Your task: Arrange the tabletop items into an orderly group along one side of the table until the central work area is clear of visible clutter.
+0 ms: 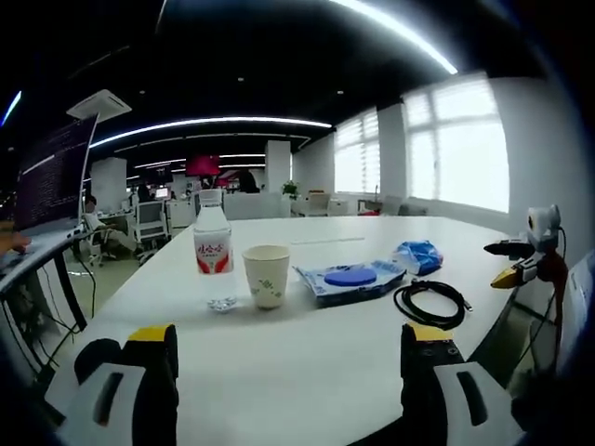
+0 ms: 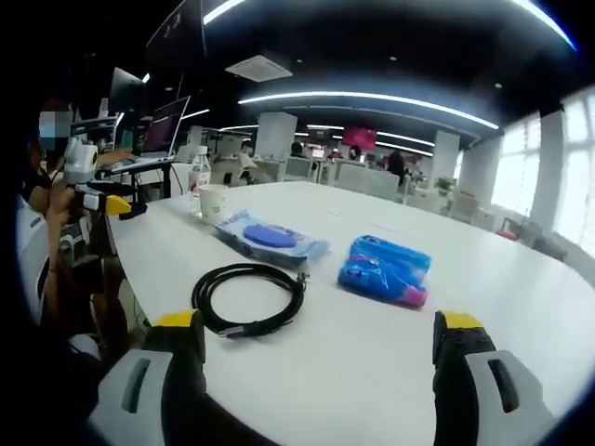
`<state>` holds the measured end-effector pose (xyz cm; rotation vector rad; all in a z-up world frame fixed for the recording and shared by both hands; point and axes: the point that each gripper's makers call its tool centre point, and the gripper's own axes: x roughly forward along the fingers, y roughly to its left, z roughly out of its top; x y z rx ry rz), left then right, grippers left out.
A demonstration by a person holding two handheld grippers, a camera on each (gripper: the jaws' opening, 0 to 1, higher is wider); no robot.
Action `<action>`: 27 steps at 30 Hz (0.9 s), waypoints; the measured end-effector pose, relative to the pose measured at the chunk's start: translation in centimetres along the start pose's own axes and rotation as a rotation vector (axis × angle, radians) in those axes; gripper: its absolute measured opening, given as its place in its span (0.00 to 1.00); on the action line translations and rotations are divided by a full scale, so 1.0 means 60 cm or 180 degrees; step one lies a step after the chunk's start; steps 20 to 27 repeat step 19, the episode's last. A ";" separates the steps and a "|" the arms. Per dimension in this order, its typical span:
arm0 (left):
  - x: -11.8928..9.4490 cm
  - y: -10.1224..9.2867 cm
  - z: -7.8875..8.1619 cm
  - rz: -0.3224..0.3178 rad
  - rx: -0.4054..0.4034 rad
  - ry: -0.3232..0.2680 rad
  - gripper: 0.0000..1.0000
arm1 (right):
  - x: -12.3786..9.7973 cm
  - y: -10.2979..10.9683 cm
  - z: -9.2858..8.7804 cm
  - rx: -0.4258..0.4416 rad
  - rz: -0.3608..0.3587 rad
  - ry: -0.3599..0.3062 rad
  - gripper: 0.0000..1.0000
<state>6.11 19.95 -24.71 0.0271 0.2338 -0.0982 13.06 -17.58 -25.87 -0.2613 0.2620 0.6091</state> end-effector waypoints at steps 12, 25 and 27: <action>-0.006 0.003 -0.004 0.0022 -0.0012 0.0015 1.00 | -0.001 0.006 0.006 -0.0019 0.0049 -0.0040 1.00; -0.011 0.013 -0.005 0.0086 -0.0026 0.0011 1.00 | -0.003 0.002 0.006 -0.0007 0.0000 -0.0069 1.00; -0.011 0.013 -0.005 0.0086 -0.0026 0.0011 1.00 | -0.003 0.002 0.006 -0.0007 0.0000 -0.0069 1.00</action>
